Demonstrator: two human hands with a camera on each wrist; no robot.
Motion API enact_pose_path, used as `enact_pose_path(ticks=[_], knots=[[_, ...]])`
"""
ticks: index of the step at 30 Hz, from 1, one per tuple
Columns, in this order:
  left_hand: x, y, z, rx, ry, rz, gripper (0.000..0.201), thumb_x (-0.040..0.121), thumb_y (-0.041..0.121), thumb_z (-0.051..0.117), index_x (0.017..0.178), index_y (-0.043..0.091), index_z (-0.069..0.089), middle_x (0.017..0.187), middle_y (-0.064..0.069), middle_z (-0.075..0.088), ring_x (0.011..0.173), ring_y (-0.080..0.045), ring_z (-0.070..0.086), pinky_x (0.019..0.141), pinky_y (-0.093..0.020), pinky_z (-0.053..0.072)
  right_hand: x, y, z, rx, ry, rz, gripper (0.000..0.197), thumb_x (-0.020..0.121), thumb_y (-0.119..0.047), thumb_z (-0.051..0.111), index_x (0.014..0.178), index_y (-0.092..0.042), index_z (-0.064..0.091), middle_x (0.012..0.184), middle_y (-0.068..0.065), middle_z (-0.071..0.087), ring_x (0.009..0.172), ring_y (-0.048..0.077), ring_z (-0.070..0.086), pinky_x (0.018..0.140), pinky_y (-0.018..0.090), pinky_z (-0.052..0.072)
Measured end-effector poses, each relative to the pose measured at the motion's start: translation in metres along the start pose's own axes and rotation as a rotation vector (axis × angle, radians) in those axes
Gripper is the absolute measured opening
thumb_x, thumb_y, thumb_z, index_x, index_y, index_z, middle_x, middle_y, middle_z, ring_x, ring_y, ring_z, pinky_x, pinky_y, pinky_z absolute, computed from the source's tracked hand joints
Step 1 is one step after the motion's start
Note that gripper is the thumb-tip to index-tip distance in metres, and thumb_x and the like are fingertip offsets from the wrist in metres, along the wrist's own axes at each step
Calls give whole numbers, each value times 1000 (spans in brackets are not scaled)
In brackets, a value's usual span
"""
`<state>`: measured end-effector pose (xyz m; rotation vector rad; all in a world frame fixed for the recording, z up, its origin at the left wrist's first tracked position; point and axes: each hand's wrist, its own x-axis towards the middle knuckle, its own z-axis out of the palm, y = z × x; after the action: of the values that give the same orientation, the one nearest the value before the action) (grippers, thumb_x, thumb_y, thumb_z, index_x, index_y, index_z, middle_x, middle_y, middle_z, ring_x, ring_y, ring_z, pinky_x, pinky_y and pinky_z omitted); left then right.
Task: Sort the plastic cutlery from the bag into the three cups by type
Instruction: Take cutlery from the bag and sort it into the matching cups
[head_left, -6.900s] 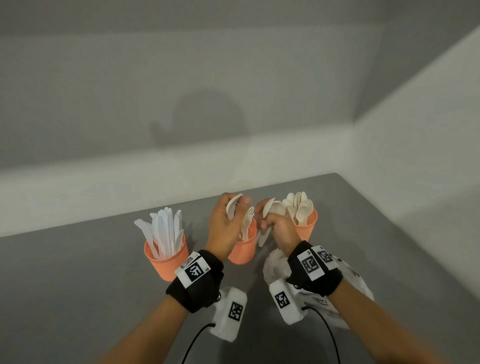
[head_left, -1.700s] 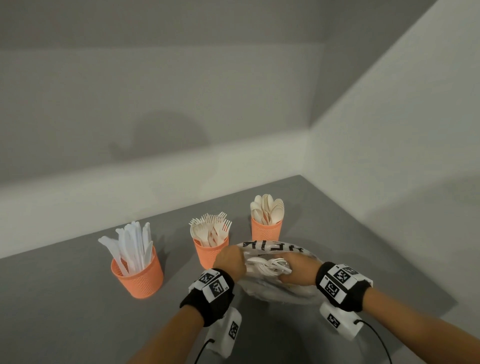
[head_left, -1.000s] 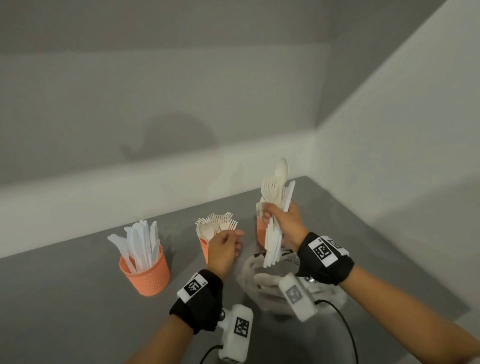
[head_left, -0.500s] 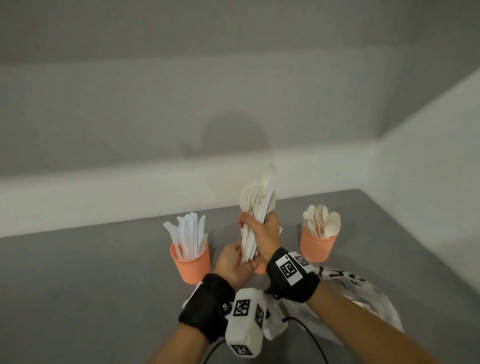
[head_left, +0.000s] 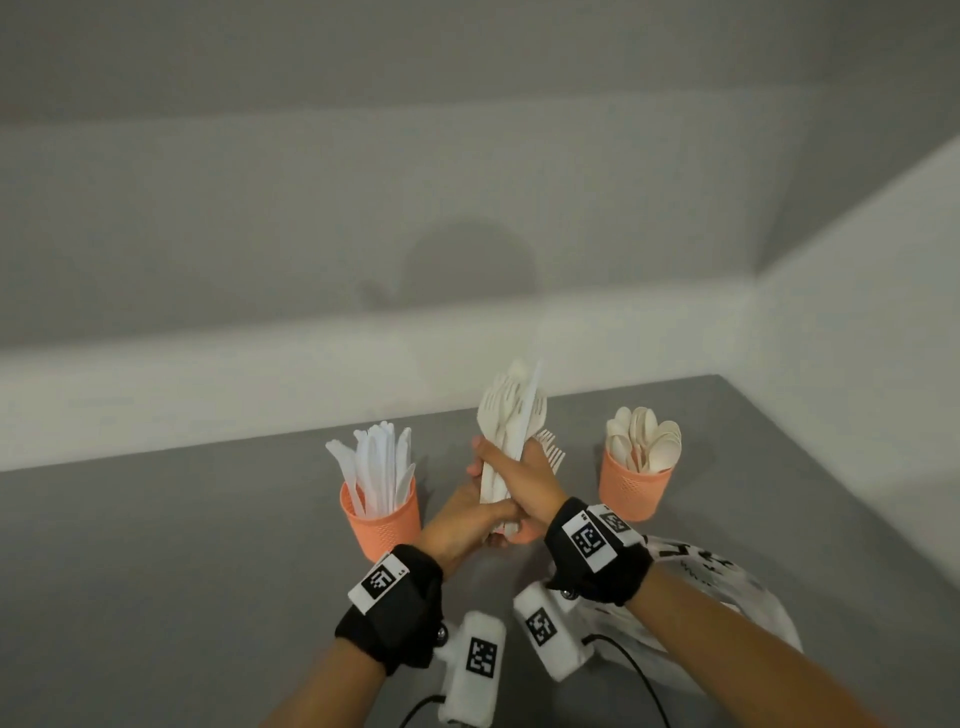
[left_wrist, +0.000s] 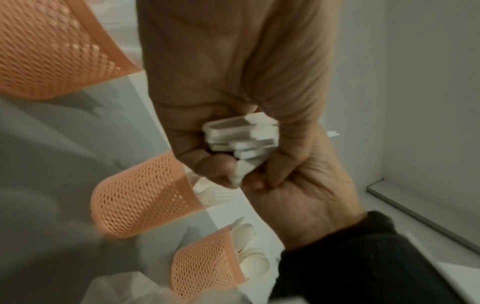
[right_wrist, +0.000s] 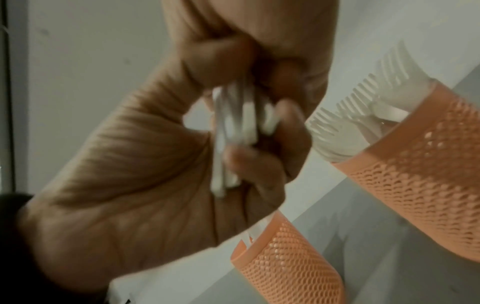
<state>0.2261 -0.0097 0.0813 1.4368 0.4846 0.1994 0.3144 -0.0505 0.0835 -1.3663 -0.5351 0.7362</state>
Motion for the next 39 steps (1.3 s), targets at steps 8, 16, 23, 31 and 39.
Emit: enact_pose_path(ticks=[8,16,23,31,39], knots=[[1,-3,1,-33,70,-22,5,93,18,51,89,18,52,47,5,36,41,-7,39,42,-20,32,-1,-8,-10,29,-475,244,18,86,-28,59,99,-16,63,87,1,72,87,14,68,69,31,52],[-7,-1,-6,-1,-55,-187,15,92,21,52,83,10,58,62,-1,58,60,-13,60,61,-26,53,-9,-9,-10,43,-440,315,20,93,-19,50,84,-7,63,73,-4,73,66,6,69,47,14,49],[2,9,-35,384,177,-105,34,91,36,55,99,4,62,86,-6,63,73,-13,59,59,-15,48,17,15,-16,279,-29,199,7,86,-8,63,81,-10,58,46,1,51,35,10,44,37,16,34],[17,29,-35,200,452,126,18,89,20,61,99,6,59,81,-2,62,58,-9,59,48,-13,46,7,28,-9,-32,-158,149,8,84,-12,67,80,-12,60,49,1,54,36,8,48,39,20,39],[24,20,-42,176,500,117,11,91,11,55,81,7,57,72,-7,66,56,-13,61,60,-24,53,-2,21,-10,10,-294,153,13,92,-30,55,93,-19,64,63,-1,67,48,10,59,47,22,50]])
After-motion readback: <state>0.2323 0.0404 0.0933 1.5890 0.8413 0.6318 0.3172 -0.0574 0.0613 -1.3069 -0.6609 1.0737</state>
